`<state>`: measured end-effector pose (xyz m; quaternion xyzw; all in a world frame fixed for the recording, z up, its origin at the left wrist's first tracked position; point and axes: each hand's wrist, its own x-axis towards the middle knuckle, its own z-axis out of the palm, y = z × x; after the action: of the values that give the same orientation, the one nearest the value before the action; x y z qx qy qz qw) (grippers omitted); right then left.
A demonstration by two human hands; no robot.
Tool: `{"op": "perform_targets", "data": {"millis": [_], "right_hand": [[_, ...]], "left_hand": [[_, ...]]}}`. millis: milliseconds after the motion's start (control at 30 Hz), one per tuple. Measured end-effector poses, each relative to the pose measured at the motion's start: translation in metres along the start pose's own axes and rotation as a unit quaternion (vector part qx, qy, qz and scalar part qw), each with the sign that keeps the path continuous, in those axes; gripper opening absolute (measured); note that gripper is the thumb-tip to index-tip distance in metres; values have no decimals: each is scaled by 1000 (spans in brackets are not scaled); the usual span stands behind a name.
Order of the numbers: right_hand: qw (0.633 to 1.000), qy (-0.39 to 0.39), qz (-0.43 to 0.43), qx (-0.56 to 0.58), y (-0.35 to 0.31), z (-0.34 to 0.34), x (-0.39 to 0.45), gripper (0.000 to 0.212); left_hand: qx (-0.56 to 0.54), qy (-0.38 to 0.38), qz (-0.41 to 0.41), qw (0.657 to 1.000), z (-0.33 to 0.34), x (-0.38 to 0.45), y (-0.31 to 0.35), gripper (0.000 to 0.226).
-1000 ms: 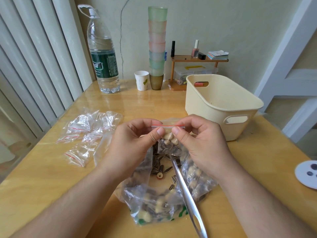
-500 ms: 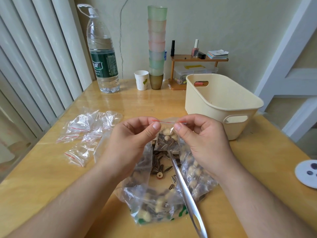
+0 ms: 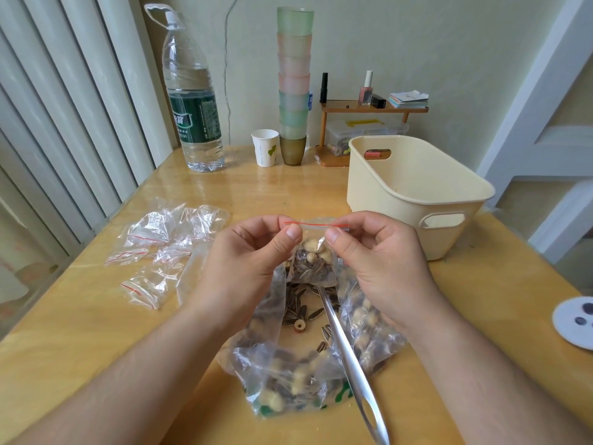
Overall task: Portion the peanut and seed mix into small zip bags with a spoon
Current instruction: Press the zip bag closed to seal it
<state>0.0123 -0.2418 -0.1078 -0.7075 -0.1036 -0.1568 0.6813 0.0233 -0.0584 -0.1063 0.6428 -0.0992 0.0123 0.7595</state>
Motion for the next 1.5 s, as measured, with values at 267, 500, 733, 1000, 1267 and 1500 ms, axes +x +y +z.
{"op": "perform_targets", "data": {"millis": [267, 500, 733, 1000, 1267, 1500], "right_hand": [[1000, -5, -9, 4, 2, 0, 0, 9], [999, -21, 1, 39, 0, 0, 0, 13], [999, -30, 5, 28, 0, 1, -3, 15], [998, -37, -39, -41, 3, 0, -2, 6], [998, -41, -38, -37, 4, 1, -1, 6], [995, -63, -48, -62, 3, 0, -3, 4]], "left_hand": [[26, -30, 24, 999, 1, -3, 1, 20], [41, -36, 46, 997, 0, -3, 2, 26], [50, -37, 55, 997, 0, -3, 0, 25], [58, -73, 72, 993, -1, -2, -5, 17], [58, -70, 86, 992, 2, -6, -3, 17], [74, -89, 84, 990, 0, -5, -4, 13]]}}
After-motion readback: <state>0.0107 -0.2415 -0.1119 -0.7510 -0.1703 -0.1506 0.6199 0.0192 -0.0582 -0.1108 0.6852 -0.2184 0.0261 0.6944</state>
